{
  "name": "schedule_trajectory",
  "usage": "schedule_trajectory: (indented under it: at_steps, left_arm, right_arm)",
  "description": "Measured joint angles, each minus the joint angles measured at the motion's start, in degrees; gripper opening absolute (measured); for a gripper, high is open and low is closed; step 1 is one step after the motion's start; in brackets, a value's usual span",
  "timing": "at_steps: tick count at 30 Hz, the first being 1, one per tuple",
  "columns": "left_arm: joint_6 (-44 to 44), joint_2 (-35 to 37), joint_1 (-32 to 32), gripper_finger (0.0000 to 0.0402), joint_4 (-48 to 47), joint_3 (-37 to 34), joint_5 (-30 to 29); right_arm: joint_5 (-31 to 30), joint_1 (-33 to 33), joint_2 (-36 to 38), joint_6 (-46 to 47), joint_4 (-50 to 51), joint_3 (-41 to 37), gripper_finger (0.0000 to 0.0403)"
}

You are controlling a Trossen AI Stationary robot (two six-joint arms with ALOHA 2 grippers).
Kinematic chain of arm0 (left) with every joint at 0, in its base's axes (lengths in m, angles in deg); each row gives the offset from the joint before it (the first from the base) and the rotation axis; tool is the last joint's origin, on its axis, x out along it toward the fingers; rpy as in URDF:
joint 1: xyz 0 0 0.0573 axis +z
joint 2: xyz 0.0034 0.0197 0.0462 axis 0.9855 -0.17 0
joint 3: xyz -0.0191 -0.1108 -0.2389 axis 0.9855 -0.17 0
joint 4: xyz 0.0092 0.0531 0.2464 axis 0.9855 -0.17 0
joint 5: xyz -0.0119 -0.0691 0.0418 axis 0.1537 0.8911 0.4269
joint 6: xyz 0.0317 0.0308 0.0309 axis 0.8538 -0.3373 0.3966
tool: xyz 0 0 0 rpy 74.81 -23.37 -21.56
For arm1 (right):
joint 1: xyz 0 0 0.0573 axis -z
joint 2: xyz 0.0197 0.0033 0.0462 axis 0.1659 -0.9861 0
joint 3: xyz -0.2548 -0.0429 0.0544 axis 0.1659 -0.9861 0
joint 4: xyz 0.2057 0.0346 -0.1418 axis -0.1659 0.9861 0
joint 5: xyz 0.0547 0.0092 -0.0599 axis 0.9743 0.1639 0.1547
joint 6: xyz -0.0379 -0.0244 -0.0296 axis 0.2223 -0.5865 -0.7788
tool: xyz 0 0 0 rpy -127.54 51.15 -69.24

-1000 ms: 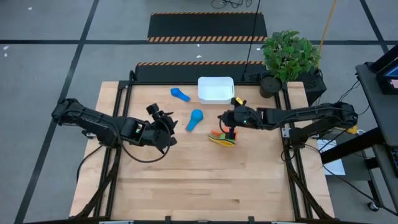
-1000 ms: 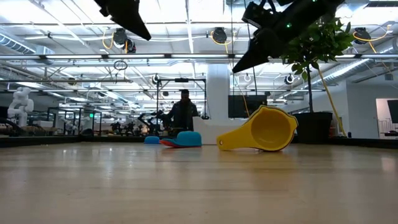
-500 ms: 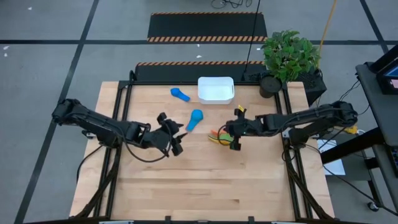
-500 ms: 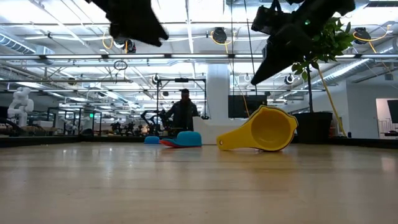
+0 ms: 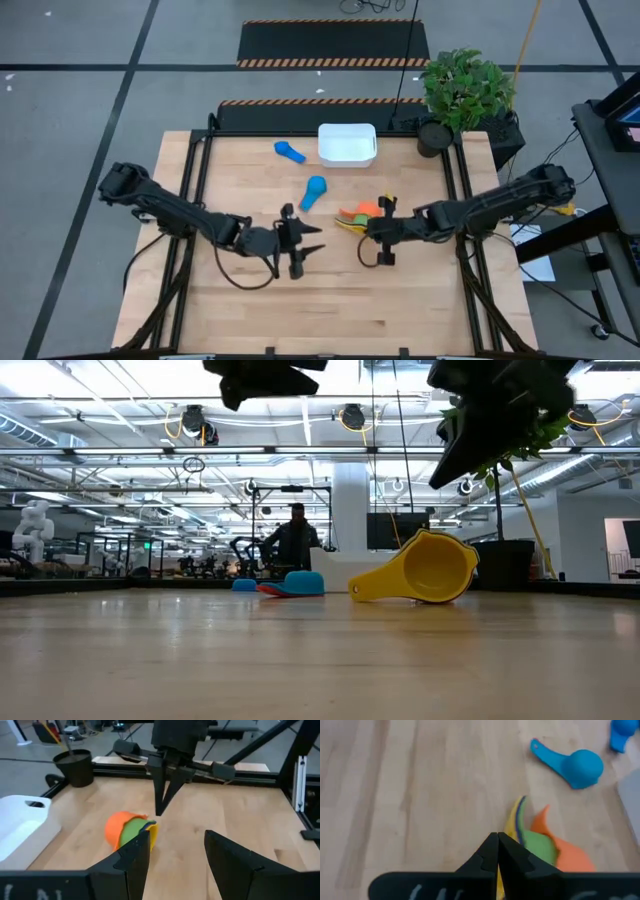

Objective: Nest measuring cups in basket
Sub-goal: Put the nested measuring cups into the white bin

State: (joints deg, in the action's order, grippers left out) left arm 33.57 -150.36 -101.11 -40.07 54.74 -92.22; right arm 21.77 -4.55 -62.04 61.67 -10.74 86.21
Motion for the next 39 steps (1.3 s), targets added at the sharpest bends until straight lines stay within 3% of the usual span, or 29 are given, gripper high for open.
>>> schedule_trajectory:
  at_steps: [9,15,20,26,30,39]
  left_arm:
    - [1.99,-6.11,1.49,0.0199,-4.89,6.81,2.98]
    - [4.83,-11.29,3.23,0.0251,-12.55,14.38,3.36]
    - [10.14,-15.65,6.30,0.0301,-13.39,19.44,4.38]
    - [13.76,-18.40,11.18,0.0313,-17.64,23.67,10.41]
    - [13.93,-18.77,14.07,0.0297,-17.09,23.90,13.58]
    - [19.29,-21.19,17.13,0.0280,-17.14,23.92,13.96]
  right_arm:
    - [1.62,-4.84,0.00,-0.21,4.16,0.00,0.0000]
    - [1.42,-6.64,0.28,-0.04,6.47,0.00,0.0000]
    - [1.29,-6.79,1.84,1.16,10.80,0.00,0.0000]
    - [0.97,-6.79,5.70,1.91,15.86,0.00,0.0000]
    - [-3.04,-6.77,9.26,1.05,17.41,0.00,0.0000]
    - [-15.28,-6.53,16.38,-4.10,17.23,0.00,0.0000]
